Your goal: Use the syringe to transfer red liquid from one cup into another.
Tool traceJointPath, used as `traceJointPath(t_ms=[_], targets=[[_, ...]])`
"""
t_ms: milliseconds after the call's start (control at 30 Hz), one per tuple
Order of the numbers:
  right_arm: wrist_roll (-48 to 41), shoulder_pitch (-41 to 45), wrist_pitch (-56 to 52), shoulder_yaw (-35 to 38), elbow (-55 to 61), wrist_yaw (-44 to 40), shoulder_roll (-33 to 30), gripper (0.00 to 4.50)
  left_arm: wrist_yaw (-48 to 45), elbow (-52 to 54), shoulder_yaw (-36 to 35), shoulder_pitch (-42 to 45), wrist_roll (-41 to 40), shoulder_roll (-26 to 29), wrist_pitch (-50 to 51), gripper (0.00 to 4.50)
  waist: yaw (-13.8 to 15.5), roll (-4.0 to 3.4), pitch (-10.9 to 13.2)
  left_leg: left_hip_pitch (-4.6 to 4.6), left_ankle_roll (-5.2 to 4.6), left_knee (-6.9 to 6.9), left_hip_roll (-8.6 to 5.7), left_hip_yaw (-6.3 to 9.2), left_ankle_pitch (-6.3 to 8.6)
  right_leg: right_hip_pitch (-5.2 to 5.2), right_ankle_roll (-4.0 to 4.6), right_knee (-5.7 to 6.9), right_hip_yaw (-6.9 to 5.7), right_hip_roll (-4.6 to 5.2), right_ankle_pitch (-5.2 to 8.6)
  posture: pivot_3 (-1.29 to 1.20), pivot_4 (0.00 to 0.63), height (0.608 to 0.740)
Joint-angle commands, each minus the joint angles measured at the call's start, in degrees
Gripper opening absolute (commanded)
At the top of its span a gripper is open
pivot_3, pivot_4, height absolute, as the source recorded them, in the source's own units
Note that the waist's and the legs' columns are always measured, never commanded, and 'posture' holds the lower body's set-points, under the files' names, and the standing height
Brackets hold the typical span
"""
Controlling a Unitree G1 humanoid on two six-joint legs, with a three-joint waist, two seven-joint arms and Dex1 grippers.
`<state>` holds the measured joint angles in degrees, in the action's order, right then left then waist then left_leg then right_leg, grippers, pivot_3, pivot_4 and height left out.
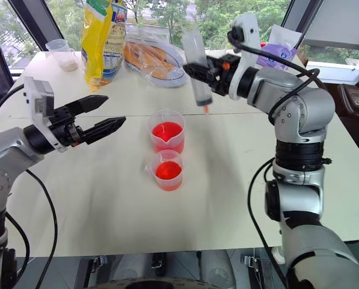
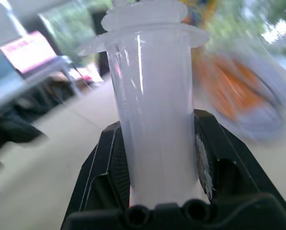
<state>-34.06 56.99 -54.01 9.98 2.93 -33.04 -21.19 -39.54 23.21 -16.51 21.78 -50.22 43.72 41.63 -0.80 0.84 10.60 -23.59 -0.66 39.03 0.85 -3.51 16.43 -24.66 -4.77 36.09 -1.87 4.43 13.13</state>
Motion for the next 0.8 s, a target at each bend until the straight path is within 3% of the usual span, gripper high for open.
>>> traceJointPath(t_ms=[33, 367, 800], targets=[[-1.97, -0.13, 8.61, 1.61, 0.39, -0.53, 4.76, 1.44, -1.75, -1.14, 0.02, 2.90, -0.61, 1.07, 0.25, 4.50, -0.03, 0.00, 0.00, 0.00, 0.00, 0.00, 0.00, -0.01, 0.00, 0.00, 0.00, 0.01, 0.00, 0.00, 0.00, 0.00, 0.150, 0.740], [2.09, -11.76, 28.70, -4.69, -3.41, -6.37, 14.13, 1.44, -2.18, -2.41, -0.54, 5.70, -0.48, 1.62, 0.86, 4.50, -0.06, 0.00, 0.00, 0.01, 0.02, 0.00, -0.02, 0.02, -0.01, 0.02, -0.06, 0.01, 0.00, 0.02, -0.03, 0.00, 0.150, 0.740], [12.15, -21.13, 45.54, -12.46, -10.61, -9.66, 15.43, 1.44, -1.54, -4.25, 2.38, 9.25, 1.28, -0.40, -0.03, 4.50, -0.07, -0.02, 0.01, 0.08, 0.12, 0.00, -0.01, 0.02, -0.07, 0.04, -0.06, 0.07, 0.00, 0.01, -0.04, 0.00, 0.150, 0.740]])
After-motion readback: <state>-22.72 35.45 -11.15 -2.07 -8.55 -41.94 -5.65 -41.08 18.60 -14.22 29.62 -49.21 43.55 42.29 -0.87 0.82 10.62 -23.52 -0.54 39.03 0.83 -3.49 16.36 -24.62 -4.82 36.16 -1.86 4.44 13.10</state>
